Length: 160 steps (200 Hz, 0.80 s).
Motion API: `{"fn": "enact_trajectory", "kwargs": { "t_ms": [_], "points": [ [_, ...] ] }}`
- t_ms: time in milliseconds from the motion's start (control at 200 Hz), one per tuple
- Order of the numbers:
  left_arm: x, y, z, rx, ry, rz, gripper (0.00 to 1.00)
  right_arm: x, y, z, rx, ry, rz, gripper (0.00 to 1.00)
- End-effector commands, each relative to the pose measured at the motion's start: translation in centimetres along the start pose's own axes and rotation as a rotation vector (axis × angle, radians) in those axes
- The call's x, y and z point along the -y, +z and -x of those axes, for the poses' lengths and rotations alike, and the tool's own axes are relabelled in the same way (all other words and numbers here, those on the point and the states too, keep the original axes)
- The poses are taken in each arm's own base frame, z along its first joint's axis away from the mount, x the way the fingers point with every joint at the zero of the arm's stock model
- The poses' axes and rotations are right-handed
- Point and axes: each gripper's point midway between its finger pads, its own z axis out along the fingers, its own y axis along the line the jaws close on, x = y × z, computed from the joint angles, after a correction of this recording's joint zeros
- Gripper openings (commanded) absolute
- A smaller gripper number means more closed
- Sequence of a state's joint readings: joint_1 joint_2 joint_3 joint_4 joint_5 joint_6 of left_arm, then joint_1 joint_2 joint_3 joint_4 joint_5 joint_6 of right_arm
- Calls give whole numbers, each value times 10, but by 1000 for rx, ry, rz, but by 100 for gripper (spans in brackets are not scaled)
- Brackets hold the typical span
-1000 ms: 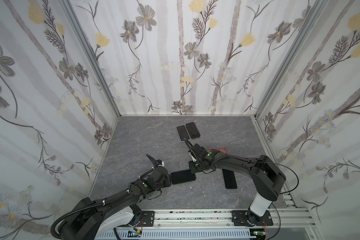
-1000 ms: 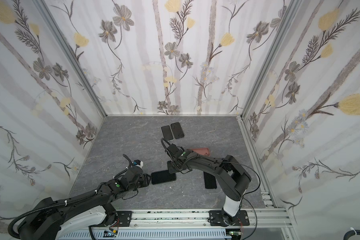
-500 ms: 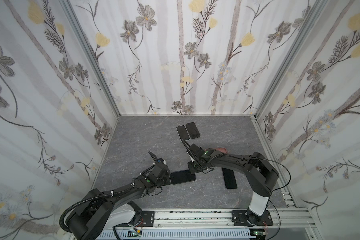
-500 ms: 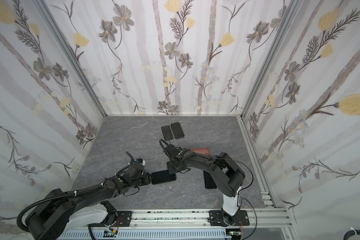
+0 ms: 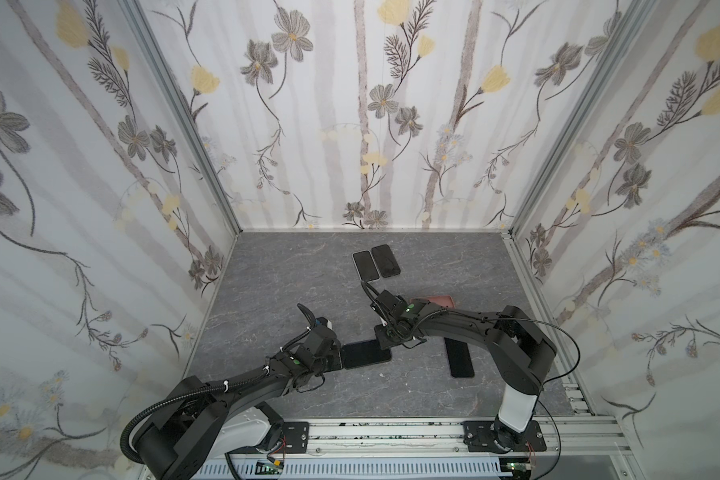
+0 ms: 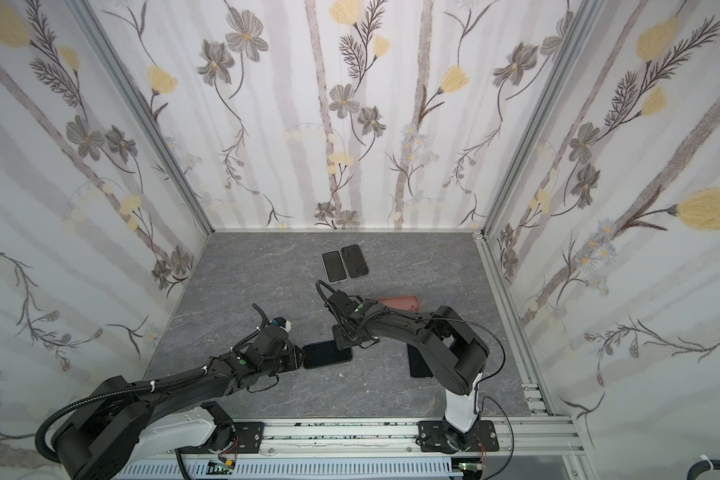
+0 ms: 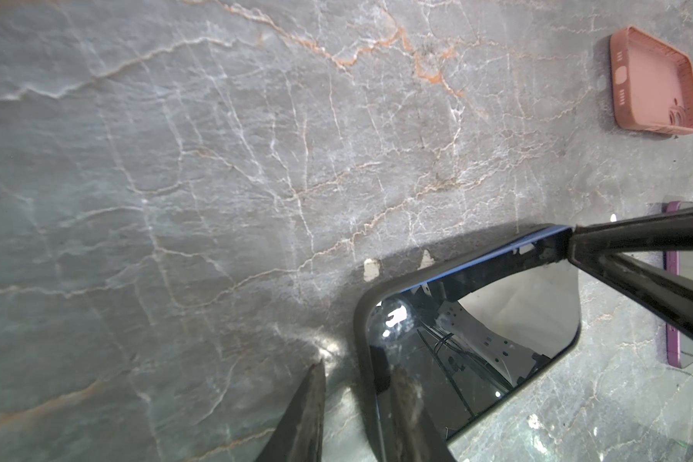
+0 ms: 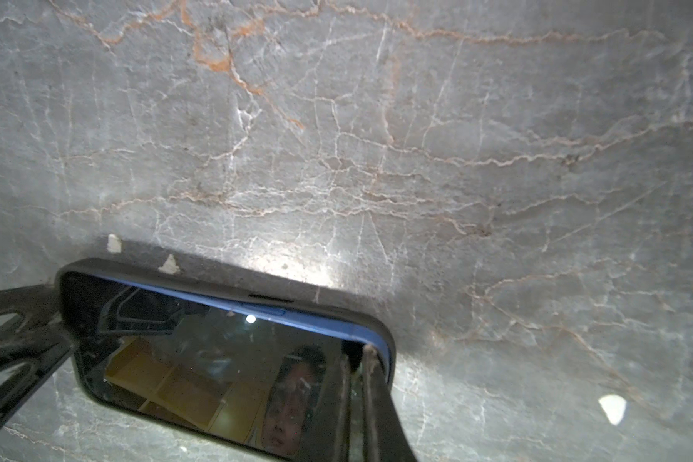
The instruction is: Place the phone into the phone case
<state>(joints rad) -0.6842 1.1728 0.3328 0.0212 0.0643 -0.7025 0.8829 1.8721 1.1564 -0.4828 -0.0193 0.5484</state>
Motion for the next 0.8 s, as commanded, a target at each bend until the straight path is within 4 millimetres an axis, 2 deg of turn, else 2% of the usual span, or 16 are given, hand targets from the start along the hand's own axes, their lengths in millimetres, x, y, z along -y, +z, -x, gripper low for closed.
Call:
{"fn": "enact_trajectory", "kwargs": {
  "t_ms": [0,534,639,794],
  "points": [
    [0,0,0,-1,6,-3,30,26,29,-44,-159,4,-90,11],
    [-1,0,-1,-1,5,-4,30,28,49,-59,-214,3,-71,11],
    [0,0,0,2,5,-5,30,19,37,-49,-175,4,-44,11],
    [6,-3,5,12,7,-19,30,0,7,-11,-72,-11,-5,13]
  ]
}}
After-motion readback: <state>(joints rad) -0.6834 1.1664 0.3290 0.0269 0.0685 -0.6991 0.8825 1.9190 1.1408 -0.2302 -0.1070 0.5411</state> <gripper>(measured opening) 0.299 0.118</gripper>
